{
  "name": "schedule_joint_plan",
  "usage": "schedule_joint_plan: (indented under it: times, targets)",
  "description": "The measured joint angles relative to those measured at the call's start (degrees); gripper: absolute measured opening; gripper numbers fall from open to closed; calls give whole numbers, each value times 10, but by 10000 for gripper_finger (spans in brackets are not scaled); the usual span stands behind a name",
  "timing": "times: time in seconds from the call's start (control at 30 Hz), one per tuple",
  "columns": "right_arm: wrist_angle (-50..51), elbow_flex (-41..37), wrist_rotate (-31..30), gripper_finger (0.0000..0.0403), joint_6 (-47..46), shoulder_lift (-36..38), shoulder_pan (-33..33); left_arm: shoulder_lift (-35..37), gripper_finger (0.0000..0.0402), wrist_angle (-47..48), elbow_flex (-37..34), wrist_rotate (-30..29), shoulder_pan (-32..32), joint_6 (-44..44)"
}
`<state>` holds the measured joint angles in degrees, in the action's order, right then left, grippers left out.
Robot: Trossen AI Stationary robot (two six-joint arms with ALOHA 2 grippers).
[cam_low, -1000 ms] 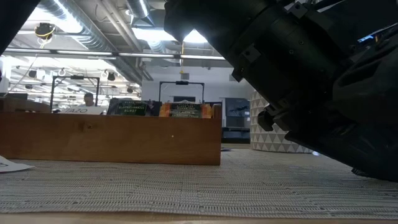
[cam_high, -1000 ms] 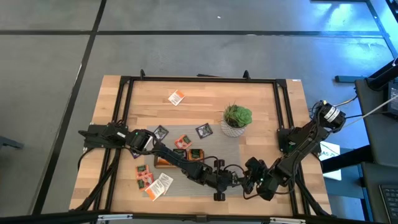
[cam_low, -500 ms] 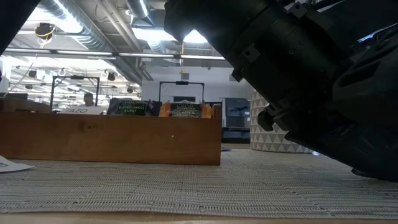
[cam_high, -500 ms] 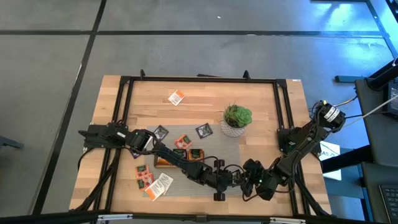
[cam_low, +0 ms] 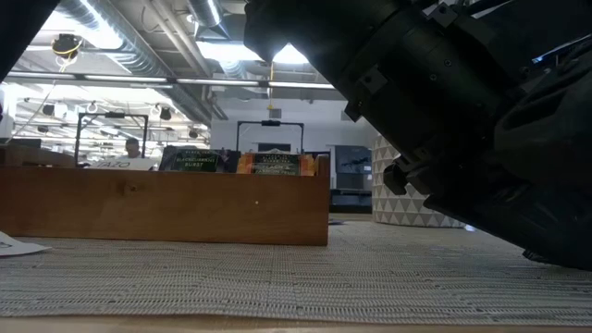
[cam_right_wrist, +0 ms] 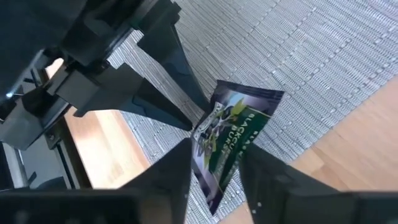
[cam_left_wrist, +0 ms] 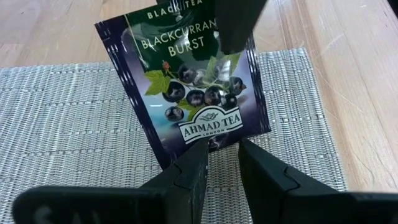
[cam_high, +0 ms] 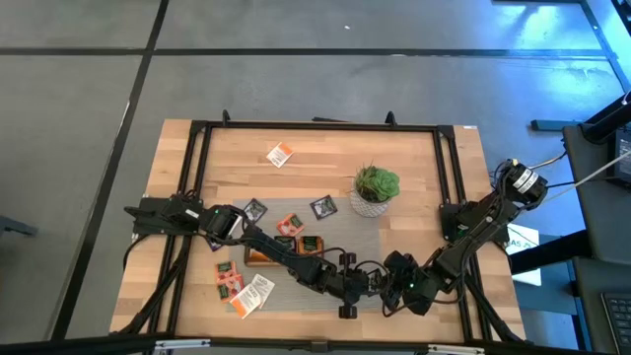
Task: Pick & Place Tea
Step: Put the violet tea bag into the middle section of the wooden organizer
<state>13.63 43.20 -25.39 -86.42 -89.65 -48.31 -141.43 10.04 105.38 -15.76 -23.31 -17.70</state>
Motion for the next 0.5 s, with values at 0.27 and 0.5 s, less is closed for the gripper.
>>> schedule_joint_plan:
  times: [0.27,0.5]
  targets:
    - [11,0,0,49,0,0,0,0,88,0,0,0,0,-1]
    - [16,0,0,9,1,0,0,8,88,6,-1,3,0,13]
